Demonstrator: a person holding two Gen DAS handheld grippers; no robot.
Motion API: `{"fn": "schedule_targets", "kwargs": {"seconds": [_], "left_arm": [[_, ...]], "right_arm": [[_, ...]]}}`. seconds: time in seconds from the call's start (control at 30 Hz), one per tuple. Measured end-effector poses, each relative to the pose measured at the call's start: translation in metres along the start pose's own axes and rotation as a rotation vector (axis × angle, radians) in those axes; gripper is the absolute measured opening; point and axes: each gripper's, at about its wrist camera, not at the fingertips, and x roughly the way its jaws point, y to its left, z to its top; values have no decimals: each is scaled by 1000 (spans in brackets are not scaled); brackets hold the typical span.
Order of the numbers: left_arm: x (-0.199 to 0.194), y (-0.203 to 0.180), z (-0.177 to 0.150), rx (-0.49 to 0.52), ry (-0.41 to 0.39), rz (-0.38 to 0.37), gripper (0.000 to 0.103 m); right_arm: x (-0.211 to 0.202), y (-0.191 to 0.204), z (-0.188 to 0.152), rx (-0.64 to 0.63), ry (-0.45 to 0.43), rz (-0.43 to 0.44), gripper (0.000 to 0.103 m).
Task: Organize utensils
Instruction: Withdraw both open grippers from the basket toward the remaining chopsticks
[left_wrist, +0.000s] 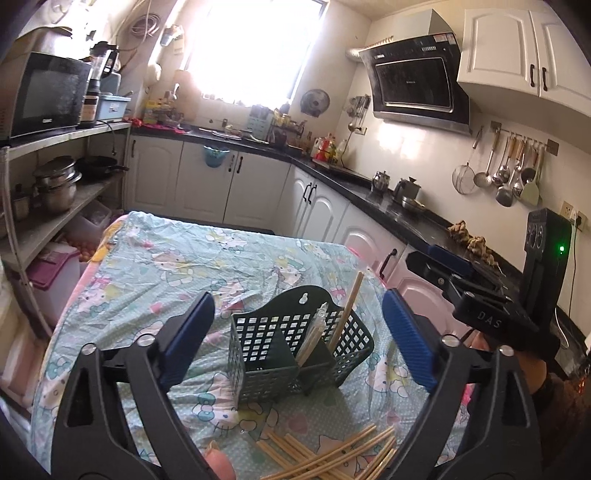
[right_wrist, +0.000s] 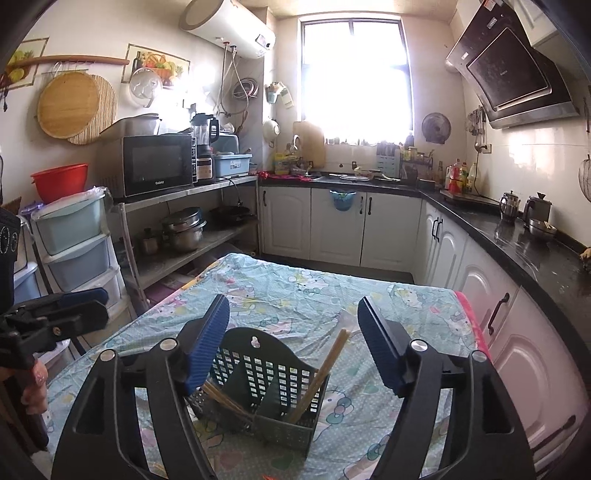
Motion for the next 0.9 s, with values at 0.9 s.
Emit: {"fn": "schedule_targets", "kwargs": {"seconds": [0.9], "left_arm": [[-53,4,-33,-1,-62,57,92]], "right_arm": [[-56,33,-35,-55,-40,-4,84]]}}
